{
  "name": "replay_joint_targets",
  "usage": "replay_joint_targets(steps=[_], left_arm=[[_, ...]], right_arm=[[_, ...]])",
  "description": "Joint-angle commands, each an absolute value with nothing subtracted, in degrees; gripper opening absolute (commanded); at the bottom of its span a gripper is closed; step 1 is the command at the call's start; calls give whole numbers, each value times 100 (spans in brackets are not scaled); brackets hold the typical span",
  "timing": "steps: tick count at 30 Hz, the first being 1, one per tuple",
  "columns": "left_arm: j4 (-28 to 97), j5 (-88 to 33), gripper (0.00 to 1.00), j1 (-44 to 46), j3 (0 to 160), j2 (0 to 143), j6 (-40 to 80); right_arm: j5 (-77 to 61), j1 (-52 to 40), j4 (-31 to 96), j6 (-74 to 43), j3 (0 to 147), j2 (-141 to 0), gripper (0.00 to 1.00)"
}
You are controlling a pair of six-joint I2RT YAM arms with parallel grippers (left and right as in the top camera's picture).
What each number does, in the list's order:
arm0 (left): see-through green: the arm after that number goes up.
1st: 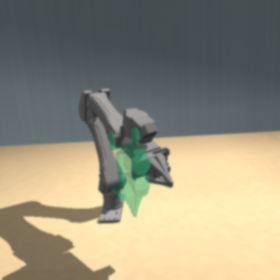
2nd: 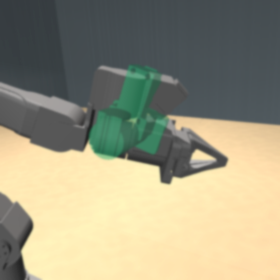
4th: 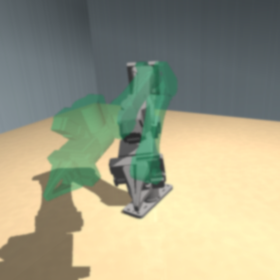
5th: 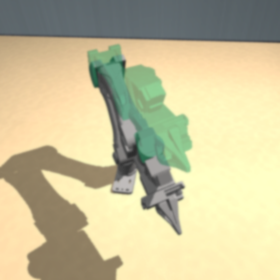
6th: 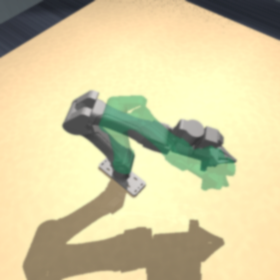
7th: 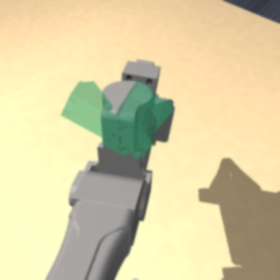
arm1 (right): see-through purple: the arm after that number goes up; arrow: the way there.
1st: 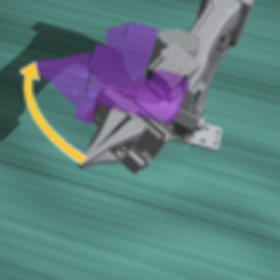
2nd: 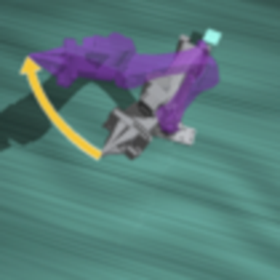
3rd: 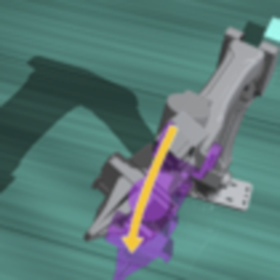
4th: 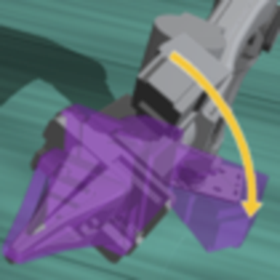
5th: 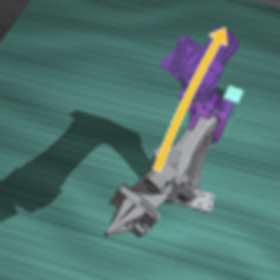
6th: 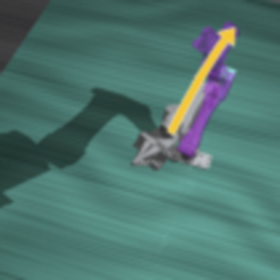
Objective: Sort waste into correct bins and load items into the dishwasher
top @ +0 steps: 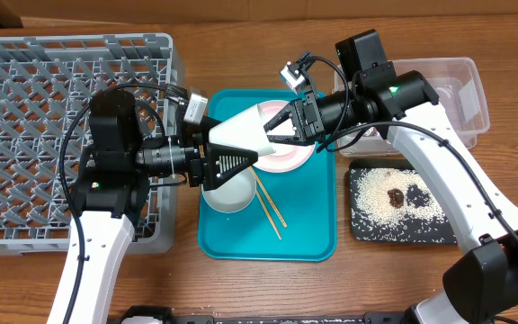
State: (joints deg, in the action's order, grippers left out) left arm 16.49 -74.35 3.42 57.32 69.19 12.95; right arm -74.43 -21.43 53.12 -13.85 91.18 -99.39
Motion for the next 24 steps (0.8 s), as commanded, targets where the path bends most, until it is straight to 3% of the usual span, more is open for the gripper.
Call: replay_joint_targets(steps=[1, 15, 24], left_arm=[[1619, -7590, 83, 384, 5835, 6963, 1184], [1271, -7590, 85, 379, 5835, 6963, 1208], [1260, -7588, 72, 379, 5835, 6963, 1205]], right_arm=[[-7620, -2167, 5306, -1328, 9109, -9902, 4], [-7594, -2167, 5478, -1323, 9107, -9902, 4], [-7594, -2167, 5478, -1323, 9109, -9902, 4]])
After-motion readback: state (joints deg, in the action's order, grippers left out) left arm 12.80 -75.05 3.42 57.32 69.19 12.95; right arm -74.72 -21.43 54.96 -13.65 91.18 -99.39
